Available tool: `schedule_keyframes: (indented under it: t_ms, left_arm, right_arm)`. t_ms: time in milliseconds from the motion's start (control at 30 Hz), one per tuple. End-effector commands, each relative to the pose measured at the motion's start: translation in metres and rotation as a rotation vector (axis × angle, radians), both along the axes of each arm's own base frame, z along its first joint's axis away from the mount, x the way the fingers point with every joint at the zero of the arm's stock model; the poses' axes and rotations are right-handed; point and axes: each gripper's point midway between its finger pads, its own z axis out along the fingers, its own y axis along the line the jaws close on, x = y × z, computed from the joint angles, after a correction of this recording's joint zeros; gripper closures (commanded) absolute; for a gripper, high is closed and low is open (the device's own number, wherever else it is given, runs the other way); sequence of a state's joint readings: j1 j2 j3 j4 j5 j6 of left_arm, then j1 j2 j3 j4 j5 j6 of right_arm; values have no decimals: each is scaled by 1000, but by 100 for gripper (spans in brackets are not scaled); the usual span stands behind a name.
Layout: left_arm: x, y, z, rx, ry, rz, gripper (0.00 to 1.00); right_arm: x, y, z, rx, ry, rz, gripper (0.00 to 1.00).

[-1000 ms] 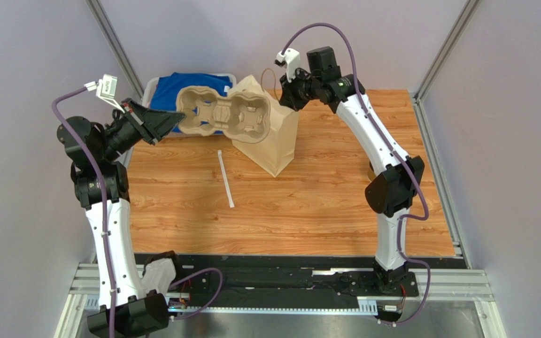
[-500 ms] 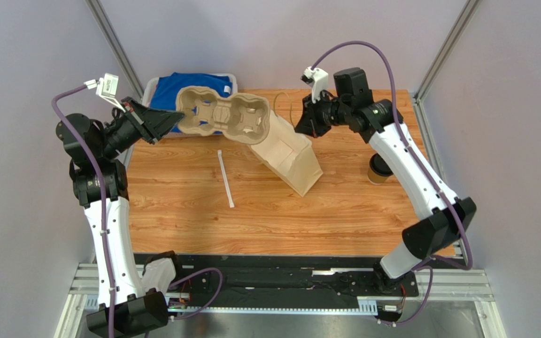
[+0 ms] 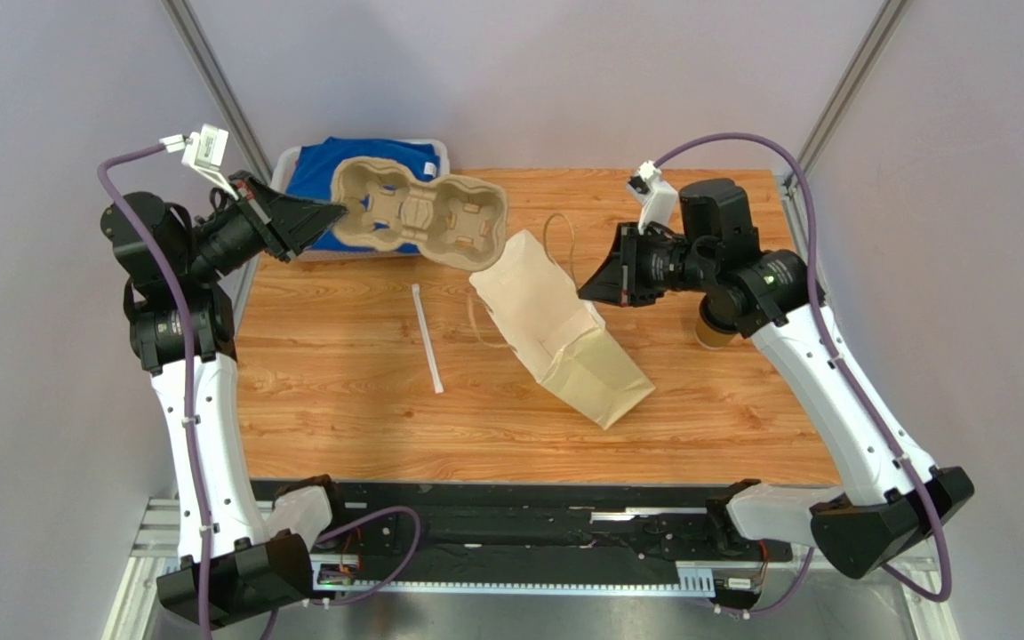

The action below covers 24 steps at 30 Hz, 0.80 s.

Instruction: Pack the takeout coffee

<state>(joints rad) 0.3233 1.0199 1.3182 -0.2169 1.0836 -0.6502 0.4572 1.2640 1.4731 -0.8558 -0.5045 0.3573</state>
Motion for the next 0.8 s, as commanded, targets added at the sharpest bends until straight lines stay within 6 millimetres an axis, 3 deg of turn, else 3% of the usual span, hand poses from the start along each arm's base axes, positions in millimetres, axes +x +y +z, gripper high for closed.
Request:
schedule_keyframes:
  t_ms: [0, 67, 133, 167, 333, 467, 600, 700, 733, 767]
  left_arm:
    - [-1, 1, 8, 22, -39, -8, 100]
    - [-2, 1, 8, 22, -41, -8, 100]
    - [-2, 1, 8, 25, -44, -6, 100]
    - [-2, 1, 8, 26, -45, -6, 100]
    - [-2, 1, 5, 32, -44, -10, 100]
    - [-5, 1, 2, 53, -44, -9, 100]
    - [-2, 1, -1, 56, -37, -13, 100]
    - [0, 2, -4, 53, -25, -12, 100]
    - [0, 3, -5, 53, -24, -12, 100]
    - [1, 3, -6, 53, -21, -12, 100]
  right_arm:
    - [4, -3, 26, 105, 61, -144, 100]
    - [6, -1, 19, 135, 121, -176, 100]
    - [7, 7, 26, 239, 182, -188, 100]
    - [6, 11, 16, 258, 228, -188, 100]
    - [23, 17, 37, 389, 218, -259, 100]
    - [9, 18, 17, 350, 248, -273, 100]
    - [-11, 12, -30, 315, 374, -325, 100]
    - [-19, 3, -40, 318, 403, -385, 99]
    - [-22, 1, -37, 322, 393, -383, 71]
    - [-25, -2, -33, 320, 361, -376, 53]
